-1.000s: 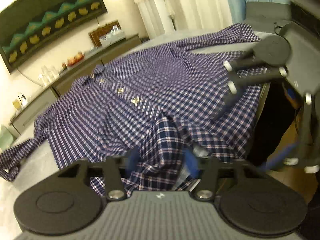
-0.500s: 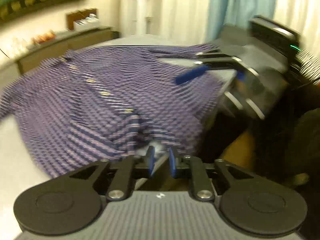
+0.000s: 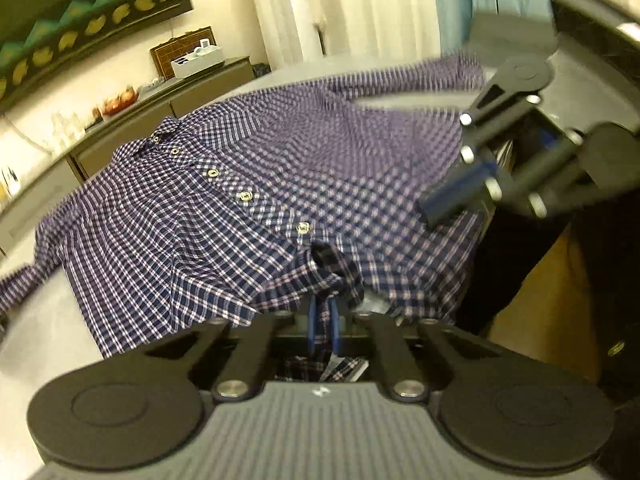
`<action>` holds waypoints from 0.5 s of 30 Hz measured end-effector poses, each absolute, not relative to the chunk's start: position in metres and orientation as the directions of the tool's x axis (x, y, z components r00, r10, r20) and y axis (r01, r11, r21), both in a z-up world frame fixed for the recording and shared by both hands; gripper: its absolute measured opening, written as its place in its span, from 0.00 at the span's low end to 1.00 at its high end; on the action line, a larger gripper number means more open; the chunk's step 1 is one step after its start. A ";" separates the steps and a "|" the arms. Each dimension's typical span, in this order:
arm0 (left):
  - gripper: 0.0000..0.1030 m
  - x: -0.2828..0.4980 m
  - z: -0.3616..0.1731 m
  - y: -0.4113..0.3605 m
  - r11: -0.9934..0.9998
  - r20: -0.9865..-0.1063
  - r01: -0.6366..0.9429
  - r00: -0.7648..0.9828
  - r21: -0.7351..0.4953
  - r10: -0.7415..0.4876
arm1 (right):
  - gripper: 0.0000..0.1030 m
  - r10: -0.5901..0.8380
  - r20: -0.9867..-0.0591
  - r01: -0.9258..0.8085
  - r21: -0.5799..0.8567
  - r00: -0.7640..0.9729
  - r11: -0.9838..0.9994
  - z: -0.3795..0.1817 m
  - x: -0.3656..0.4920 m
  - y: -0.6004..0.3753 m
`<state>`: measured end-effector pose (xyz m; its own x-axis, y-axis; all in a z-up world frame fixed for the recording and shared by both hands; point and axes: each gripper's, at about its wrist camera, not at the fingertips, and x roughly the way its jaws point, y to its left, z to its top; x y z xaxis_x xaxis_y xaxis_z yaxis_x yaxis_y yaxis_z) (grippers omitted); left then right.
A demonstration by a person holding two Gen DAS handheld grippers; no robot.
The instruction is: Fold clothes
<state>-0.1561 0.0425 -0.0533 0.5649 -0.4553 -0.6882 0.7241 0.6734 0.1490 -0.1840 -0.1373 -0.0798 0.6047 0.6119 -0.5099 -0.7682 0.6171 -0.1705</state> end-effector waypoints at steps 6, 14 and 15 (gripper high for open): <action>0.02 -0.160 -0.038 0.076 0.617 -0.669 0.780 0.404 -0.104 -0.624 | 0.25 0.664 -0.394 -0.728 -0.021 0.636 0.685 -0.060 -0.172 -0.165; 0.39 -0.171 -0.037 0.060 0.669 -0.655 0.731 0.572 0.134 -0.494 | 0.78 0.520 -0.519 -0.723 -0.598 0.679 0.347 -0.142 -0.227 -0.079; 0.53 -0.178 -0.036 0.049 0.647 -0.632 0.734 0.604 0.206 -0.485 | 0.72 0.495 -0.528 -0.707 -0.637 0.690 0.305 -0.150 -0.229 -0.076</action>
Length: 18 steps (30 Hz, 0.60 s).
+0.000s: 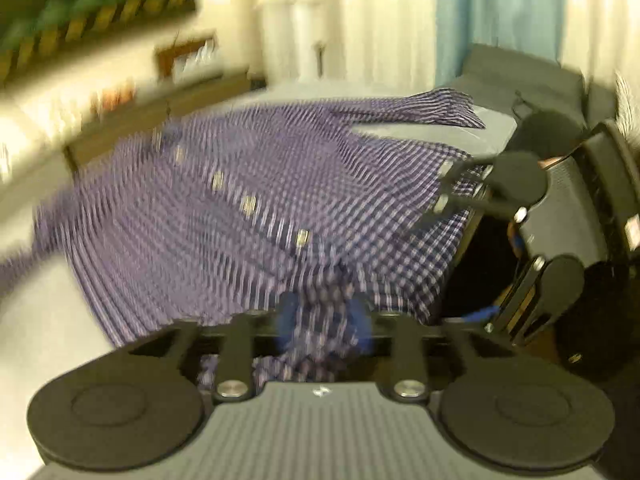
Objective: Fold clothes
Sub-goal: 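Grasp the shirt side with the right gripper while the left gripper holds the hem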
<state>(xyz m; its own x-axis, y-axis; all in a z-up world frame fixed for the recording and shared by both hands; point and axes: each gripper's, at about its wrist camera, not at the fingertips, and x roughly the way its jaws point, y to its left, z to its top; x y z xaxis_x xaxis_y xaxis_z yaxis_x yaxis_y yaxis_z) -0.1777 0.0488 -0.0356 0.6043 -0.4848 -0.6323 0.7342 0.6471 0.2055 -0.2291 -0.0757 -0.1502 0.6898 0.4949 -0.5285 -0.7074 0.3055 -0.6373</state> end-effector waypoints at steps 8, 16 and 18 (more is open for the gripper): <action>0.05 -0.173 -0.061 0.011 0.530 -0.694 0.783 0.579 0.327 -0.428 | 0.03 0.482 -0.595 -0.765 -0.460 0.642 0.451 -0.126 -0.206 -0.096; 0.02 -0.115 -0.042 0.078 0.790 -0.643 0.605 0.568 -0.096 -0.513 | 0.01 0.534 -0.460 -0.626 -0.062 0.710 0.778 -0.070 -0.160 -0.170; 0.04 -0.090 -0.046 0.101 0.851 -0.647 0.470 0.578 -0.235 -0.497 | 0.10 0.508 -0.446 -0.578 -0.026 0.737 0.816 -0.071 -0.151 -0.178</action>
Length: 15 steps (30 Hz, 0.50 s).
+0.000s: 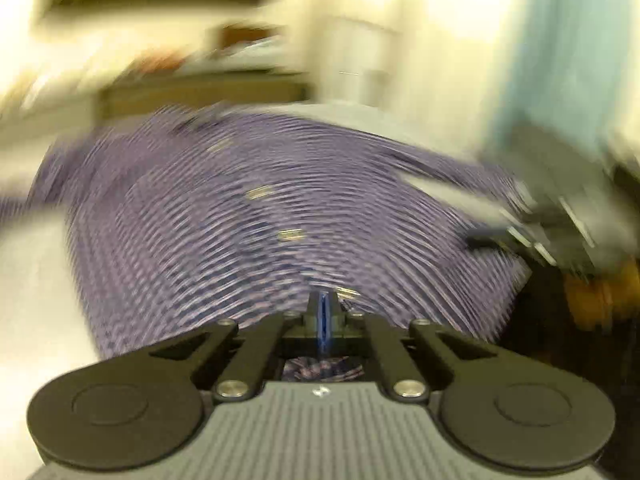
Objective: Fold clothes
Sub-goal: 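Grasp the shirt side with the right gripper while the left gripper holds the hem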
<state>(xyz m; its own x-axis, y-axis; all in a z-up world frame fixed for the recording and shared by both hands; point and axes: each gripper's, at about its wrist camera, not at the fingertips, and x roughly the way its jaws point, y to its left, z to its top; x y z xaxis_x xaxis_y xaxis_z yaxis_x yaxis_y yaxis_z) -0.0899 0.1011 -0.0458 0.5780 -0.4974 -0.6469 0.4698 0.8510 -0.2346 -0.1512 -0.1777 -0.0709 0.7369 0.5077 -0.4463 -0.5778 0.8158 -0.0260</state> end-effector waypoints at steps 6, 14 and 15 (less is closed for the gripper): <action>0.23 -0.088 -0.057 0.120 0.918 -0.712 0.341 0.591 -0.205 -0.379 | 0.81 0.604 -0.436 -0.744 -0.415 0.667 0.523 -0.107 -0.219 -0.113; 0.50 -0.177 -0.037 0.062 0.768 -0.613 0.615 0.681 0.181 -0.401 | 0.72 0.458 -0.451 -0.558 -0.820 0.766 0.127 -0.185 -0.244 -0.065; 0.50 -0.185 -0.042 0.053 0.738 -0.609 0.637 0.683 0.225 -0.404 | 0.64 0.448 -0.443 -0.543 -0.832 0.776 0.118 -0.188 -0.242 -0.063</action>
<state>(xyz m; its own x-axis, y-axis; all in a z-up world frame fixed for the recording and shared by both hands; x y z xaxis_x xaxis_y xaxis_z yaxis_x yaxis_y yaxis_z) -0.1849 0.0533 -0.0417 0.6830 -0.4039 -0.6086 0.6367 0.7375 0.2252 -0.2422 -0.0633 -0.1879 0.7763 0.4481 -0.4434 -0.5428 0.1175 -0.8316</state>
